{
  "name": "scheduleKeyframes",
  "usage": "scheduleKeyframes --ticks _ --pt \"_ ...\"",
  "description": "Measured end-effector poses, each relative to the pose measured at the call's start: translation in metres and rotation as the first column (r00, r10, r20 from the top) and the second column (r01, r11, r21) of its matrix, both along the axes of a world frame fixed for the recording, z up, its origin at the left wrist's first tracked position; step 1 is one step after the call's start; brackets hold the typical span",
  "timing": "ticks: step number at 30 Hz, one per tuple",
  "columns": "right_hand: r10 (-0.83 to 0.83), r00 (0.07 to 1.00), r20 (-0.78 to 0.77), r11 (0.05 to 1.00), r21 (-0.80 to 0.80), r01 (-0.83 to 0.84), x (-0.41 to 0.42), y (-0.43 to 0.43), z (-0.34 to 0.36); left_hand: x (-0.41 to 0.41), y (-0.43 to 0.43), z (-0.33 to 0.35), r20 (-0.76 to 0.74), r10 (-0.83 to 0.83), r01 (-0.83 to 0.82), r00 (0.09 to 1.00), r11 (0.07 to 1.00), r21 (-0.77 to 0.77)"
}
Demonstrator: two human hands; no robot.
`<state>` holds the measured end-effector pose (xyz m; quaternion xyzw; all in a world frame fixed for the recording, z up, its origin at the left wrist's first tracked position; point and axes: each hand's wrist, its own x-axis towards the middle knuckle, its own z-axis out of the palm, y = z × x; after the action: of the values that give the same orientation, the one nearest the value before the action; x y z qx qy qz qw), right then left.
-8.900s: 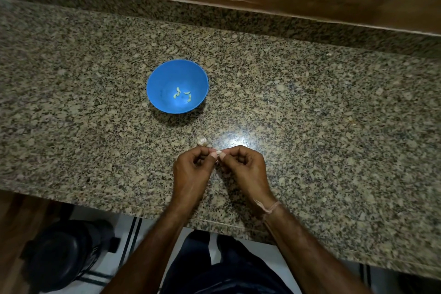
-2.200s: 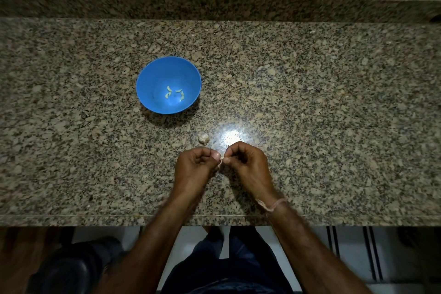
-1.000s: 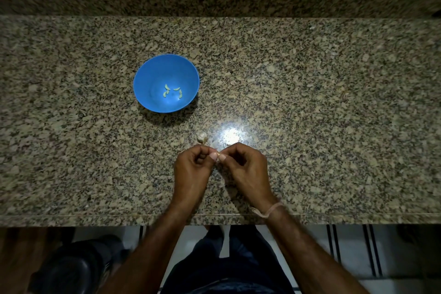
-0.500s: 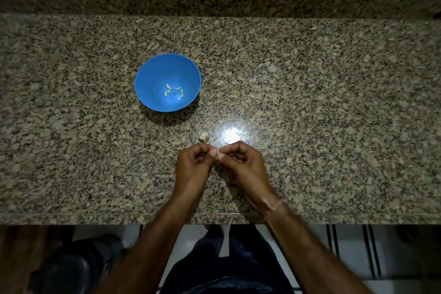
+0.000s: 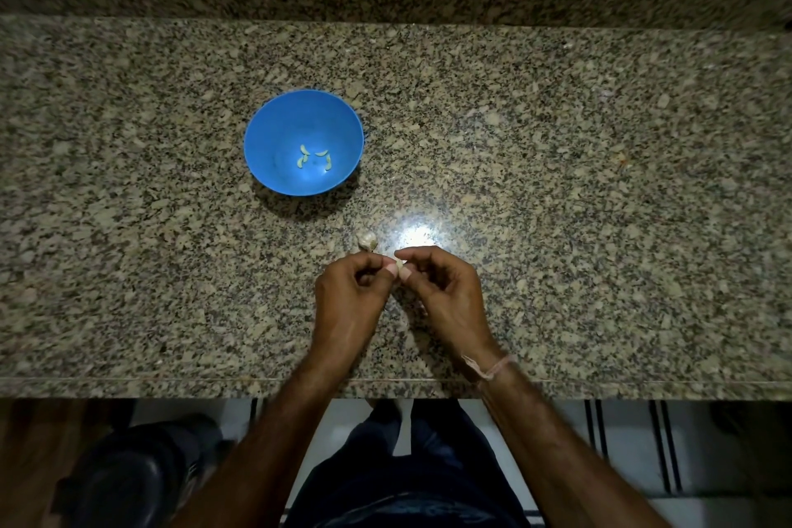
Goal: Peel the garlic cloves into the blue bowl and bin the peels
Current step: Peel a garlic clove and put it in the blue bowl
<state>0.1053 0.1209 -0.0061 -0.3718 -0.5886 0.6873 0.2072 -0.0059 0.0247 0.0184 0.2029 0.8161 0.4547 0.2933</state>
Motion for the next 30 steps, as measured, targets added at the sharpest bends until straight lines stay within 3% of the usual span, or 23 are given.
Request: scheduleKeyframes --ticks 20,24,30 --pt "0.035 0.999 0.005 0.999 -0.014 -0.035 -0.0013 0.0071 -0.0034 -0.0047 0.0015 0.0007 -0.068 -0.051 0.05 0.996 0.999 -0.02" --pt "0.02 1.0 0.015 0.999 -0.046 -0.02 -0.0011 0.0074 -0.0007 -0.0041 0.0013 -0.0014 0.01 -0.028 0.028 1.0 0.999 0.017" --pt "-0.073 0.997 -0.016 0.945 -0.322 0.064 -0.0012 0.0063 0.0062 -0.0027 0.0001 0.0006 0.085 -0.035 0.029 0.996 0.997 0.071"
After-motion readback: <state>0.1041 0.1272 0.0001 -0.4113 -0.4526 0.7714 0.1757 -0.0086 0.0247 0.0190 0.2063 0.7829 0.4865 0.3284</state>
